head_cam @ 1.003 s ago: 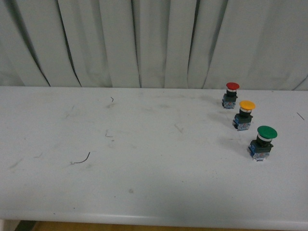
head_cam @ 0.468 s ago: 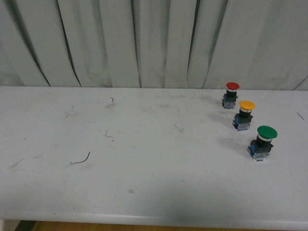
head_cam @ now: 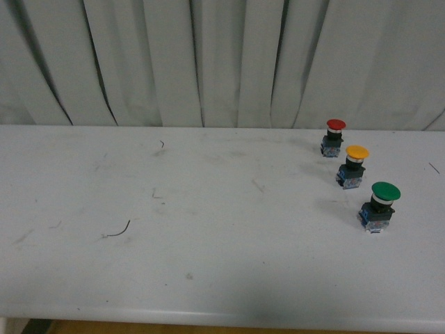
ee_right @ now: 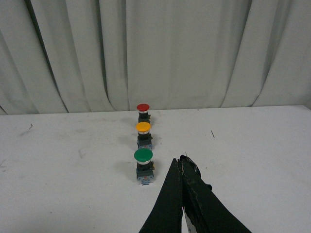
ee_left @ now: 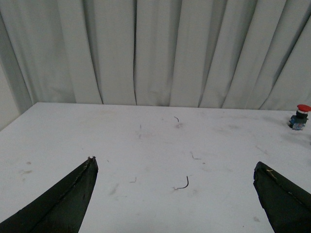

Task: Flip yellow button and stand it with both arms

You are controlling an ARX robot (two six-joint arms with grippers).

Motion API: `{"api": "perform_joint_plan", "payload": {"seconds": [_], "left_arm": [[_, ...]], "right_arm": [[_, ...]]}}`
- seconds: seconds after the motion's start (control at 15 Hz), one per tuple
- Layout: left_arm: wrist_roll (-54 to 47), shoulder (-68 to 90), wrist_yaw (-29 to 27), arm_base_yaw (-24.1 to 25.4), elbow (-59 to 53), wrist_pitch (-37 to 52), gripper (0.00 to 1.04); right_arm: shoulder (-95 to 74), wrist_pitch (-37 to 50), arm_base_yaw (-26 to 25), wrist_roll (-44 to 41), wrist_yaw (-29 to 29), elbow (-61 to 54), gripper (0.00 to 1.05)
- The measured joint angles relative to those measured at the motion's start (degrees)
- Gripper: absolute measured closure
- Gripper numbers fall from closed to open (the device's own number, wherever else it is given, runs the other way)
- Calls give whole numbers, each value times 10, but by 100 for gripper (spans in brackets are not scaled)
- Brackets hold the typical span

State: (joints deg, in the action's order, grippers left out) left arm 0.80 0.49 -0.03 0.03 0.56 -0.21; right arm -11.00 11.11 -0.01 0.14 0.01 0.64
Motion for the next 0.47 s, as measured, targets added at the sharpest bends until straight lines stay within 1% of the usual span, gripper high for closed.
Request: {"api": "perform_joint_plan", "payload": {"seconds": [0.07, 0.13, 0.2, 0.27, 0.47], "left_arm": [[0, 0, 0, 0, 0, 0, 7], [0, 0, 0, 0, 0, 0, 7], [0, 0, 0, 0, 0, 0, 7], [0, 0, 0, 0, 0, 0, 7], [0, 0, 0, 0, 0, 0, 7]], "right_arm": [[10, -10, 0, 0, 0, 0, 103], [72, -104, 0, 0, -1, 0, 103], [108, -102, 0, 0, -1, 1, 103], [108, -117, 0, 0, 0, 0, 103], [108, -113, 0, 0, 0, 0, 103]]}}
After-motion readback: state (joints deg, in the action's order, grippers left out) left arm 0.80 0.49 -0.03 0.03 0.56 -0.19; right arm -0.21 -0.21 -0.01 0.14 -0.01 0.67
